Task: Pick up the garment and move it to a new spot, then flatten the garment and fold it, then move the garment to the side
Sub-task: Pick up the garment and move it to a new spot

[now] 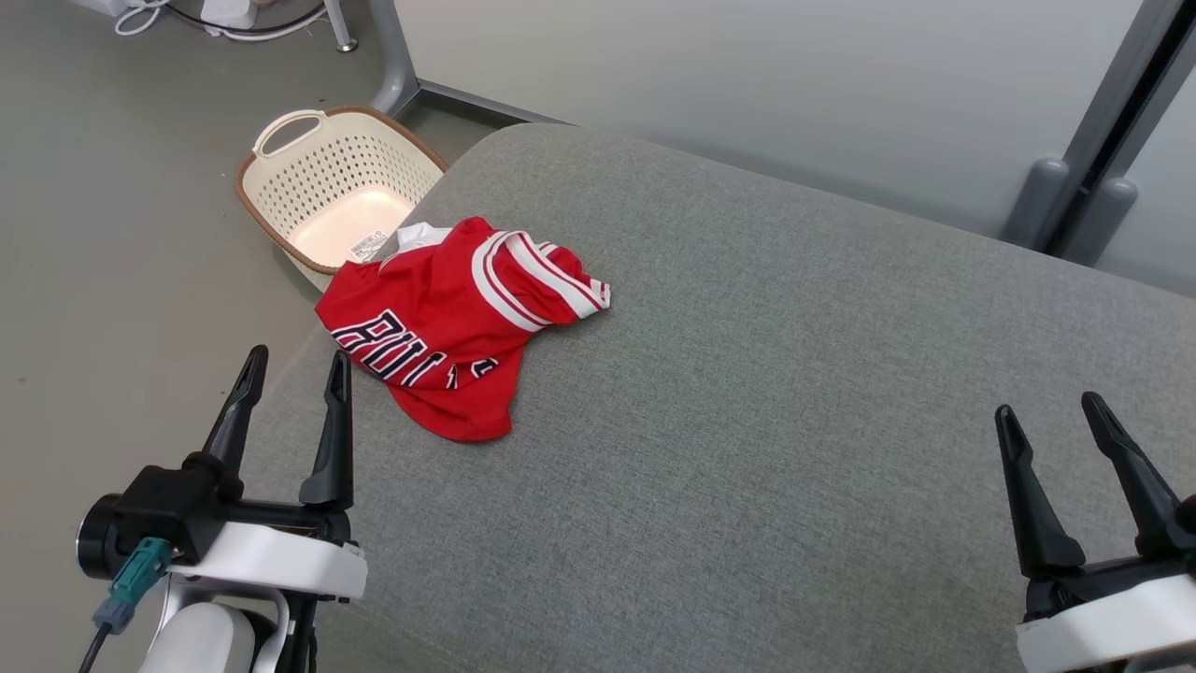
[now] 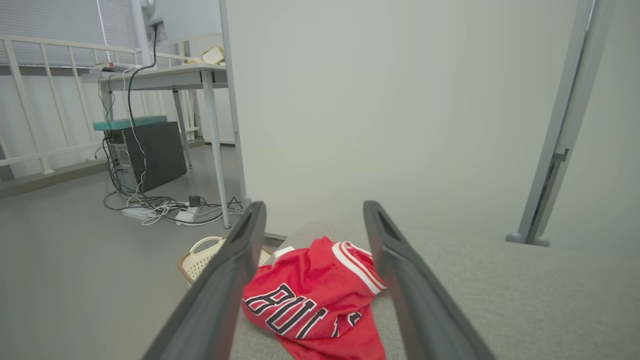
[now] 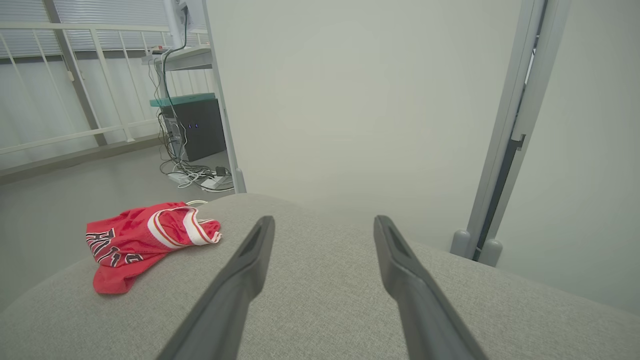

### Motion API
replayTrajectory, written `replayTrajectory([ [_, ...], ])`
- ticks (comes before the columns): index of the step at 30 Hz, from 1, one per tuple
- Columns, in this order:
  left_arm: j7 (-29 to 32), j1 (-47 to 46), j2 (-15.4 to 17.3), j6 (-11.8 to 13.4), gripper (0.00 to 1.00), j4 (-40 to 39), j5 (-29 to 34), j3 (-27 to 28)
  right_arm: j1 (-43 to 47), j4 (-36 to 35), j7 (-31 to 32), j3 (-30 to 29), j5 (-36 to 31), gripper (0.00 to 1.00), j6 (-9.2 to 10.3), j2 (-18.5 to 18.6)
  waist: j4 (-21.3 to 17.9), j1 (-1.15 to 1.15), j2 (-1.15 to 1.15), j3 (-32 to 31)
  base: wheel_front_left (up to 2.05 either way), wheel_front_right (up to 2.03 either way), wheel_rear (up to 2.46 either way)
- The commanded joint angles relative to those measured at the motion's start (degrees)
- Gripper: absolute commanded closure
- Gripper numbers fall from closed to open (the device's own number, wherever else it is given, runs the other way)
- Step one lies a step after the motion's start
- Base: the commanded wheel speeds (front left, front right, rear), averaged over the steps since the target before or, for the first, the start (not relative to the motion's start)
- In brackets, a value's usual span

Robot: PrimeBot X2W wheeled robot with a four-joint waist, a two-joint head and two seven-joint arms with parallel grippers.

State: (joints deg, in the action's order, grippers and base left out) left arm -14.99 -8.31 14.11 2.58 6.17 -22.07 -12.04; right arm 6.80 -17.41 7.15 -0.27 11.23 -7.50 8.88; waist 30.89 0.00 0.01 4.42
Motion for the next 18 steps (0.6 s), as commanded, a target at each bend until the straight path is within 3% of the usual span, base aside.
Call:
replayTrajectory([
  [1,-0.24,-0.09,-0.22,-0.42,0.00,0.23,0.71,0.41,-0.80,-0.25,0.29,-0.16,0.18,0.00,0.02,0.46,0.03,0.00,-0.01,0.34,0.00,0.00,0.00],
  [11,-0.18,-7.35,-6.14,-3.39,0.00,4.56,3.16,3.52,-6.33,-4.39,3.32,-0.90,-1.23,0.00,0.02,2.80,-4.31,0.00,-0.01,10.96,0.00,0.00,0.00],
  [18,-0.18,-19.23,-9.26,-6.89,0.00,20.56,1.86,5.92,-11.25,-7.27,5.51,-1.00,-1.10,0.00,0.02,5.13,-8.96,0.00,-0.01,20.54,0.00,0.00,0.00],
])
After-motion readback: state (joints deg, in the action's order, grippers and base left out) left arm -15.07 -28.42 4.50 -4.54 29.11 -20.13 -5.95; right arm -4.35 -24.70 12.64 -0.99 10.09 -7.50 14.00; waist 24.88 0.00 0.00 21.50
